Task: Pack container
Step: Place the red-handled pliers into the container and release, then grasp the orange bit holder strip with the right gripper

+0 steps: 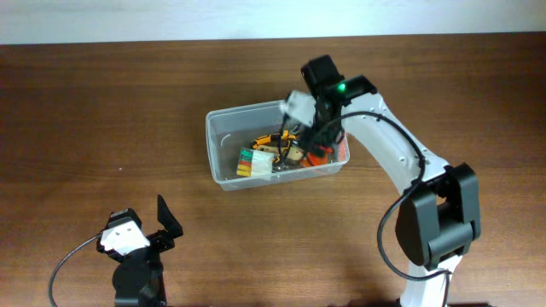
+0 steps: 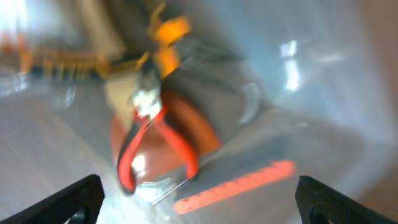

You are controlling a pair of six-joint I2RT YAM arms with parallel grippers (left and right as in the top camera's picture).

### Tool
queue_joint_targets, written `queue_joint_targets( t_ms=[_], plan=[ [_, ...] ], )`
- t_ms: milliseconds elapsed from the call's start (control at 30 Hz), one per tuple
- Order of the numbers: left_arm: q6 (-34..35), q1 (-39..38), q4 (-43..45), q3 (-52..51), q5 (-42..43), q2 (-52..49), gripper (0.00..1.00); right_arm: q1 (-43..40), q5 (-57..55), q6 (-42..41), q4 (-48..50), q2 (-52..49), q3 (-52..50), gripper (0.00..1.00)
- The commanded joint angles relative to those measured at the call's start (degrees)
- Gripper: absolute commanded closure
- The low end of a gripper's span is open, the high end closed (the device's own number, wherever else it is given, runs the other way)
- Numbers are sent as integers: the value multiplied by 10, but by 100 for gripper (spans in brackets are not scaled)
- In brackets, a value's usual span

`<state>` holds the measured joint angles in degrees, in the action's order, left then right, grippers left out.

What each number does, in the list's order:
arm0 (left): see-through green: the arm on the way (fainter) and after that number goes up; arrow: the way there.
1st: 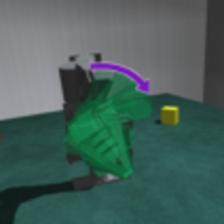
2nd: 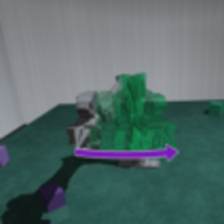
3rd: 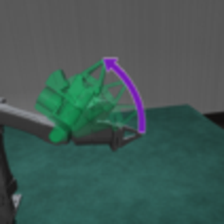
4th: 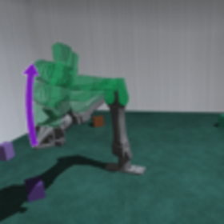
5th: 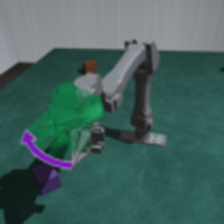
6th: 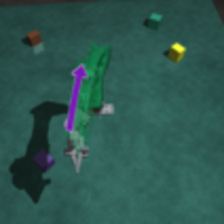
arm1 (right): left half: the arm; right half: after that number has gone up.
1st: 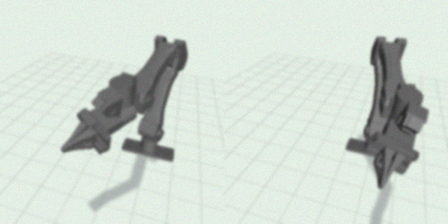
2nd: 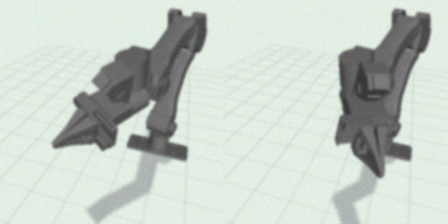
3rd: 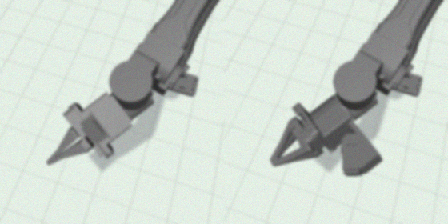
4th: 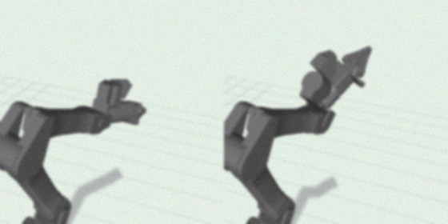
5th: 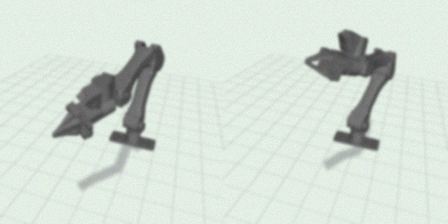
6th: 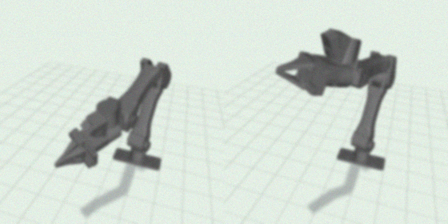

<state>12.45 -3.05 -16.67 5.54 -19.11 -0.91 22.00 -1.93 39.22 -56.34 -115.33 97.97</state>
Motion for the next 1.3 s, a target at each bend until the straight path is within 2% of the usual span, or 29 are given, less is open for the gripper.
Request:
queue_joint_targets(
  t_ms=[0, 100, 200, 333, 533, 733, 967, 1267],
  plan=[
    [-5, -2, 0, -2, -2, 2, 1, -9, -9, -182, 3, 53, 100, 1],
    [-5, -2, 0, -2, -2, 2, 1, -28, 2, -310, -6, 63, 158, 1],
    [-5, -2, 0, -2, -2, 2, 1, -65, 2, -377, -21, 63, 181, 1],
    [-5, -2, 0, -2, -2, 2, 1, -113, 2, -526, -40, 48, 155, 1],
    [-5, -2, 0, -2, -2, 2, 1, -153, 0, -656, -38, -7, 79, 1],
    [-5, -2, 0, -2, -2, 2, 1, -131, 51, -667, -34, -73, 49, 1],
    [-5, -2, 0, -2, -2, 2, 1, -85, 56, -646, -17, -88, 51, 1],
    [-5, -2, 0, -2, -2, 2, 1, -139, 59, -667, -24, -88, 47, 1]
  ],
)
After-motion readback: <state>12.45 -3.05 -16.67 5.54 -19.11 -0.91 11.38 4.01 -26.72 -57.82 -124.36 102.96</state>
